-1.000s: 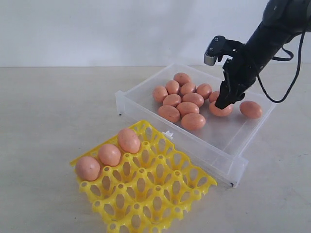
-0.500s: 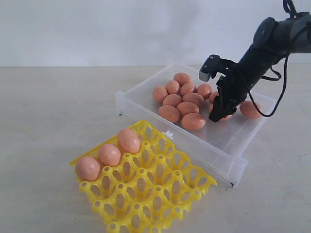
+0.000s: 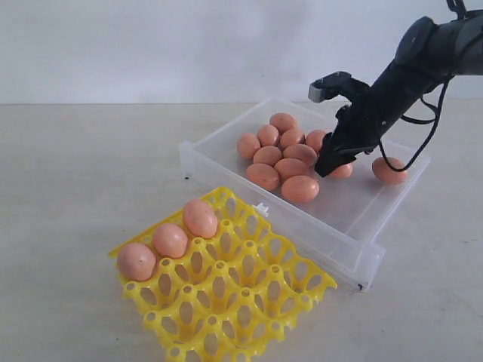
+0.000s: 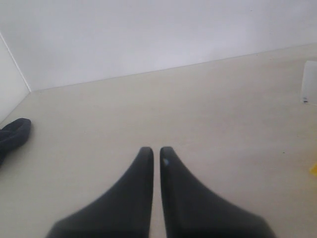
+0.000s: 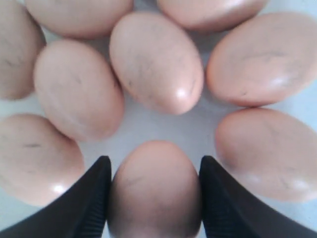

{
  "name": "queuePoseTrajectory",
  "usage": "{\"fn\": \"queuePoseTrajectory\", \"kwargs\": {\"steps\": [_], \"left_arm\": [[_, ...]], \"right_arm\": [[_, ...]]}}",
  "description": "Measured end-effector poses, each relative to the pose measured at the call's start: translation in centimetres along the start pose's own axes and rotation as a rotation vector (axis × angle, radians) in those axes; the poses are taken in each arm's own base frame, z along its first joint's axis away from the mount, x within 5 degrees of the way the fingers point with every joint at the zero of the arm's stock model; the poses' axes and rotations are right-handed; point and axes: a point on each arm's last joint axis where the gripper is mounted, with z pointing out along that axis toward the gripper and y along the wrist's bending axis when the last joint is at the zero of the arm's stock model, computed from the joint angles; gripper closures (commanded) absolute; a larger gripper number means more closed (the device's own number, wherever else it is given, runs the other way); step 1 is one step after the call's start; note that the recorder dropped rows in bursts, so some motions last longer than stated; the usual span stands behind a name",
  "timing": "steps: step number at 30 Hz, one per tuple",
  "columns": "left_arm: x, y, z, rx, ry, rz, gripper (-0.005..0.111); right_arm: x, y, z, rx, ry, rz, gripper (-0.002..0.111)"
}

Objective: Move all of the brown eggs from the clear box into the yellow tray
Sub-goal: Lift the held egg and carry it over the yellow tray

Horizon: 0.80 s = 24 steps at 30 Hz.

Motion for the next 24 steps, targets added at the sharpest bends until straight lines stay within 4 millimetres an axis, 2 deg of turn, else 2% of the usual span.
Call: {"fn": "queuePoseTrajectory", "kwargs": {"steps": [6,8,11,15,19,22,24], "left_arm": [[0.0,0.0,0.0,0.000,0.000,0.000,0.103],[0.0,0.0,0.0,0.000,0.000,0.000,0.103],[0.0,0.0,0.0,0.000,0.000,0.000,0.103],[0.0,0.0,0.0,0.000,0.000,0.000,0.103],[0.0,0.0,0.0,0.000,0.000,0.000,0.103],[0.0,0.0,0.0,0.000,0.000,0.000,0.103],[0.0,0.0,0.0,0.000,0.000,0.000,0.103]], "right_arm": [[-1.8,1.5,-4.3,-0.001,-0.111,0.170,0.109],[-2.2,2.6,-5.9,-0.046,-0.171,0.235,0.109],[-1.9,4.7,-7.2,-0.100,-0.290,0.280,0.109],[0.5,8.1,-7.2,0.010,-0.461,0.358,0.109],[4.0,10.8,-7.7,0.389,-0.583,0.477,0.109],[6.1,11.8,-8.0,0.611,-0.608,0.574,0.109],[6.7,11.9,-8.0,0.651,-0.644,0.663,0.109]]}}
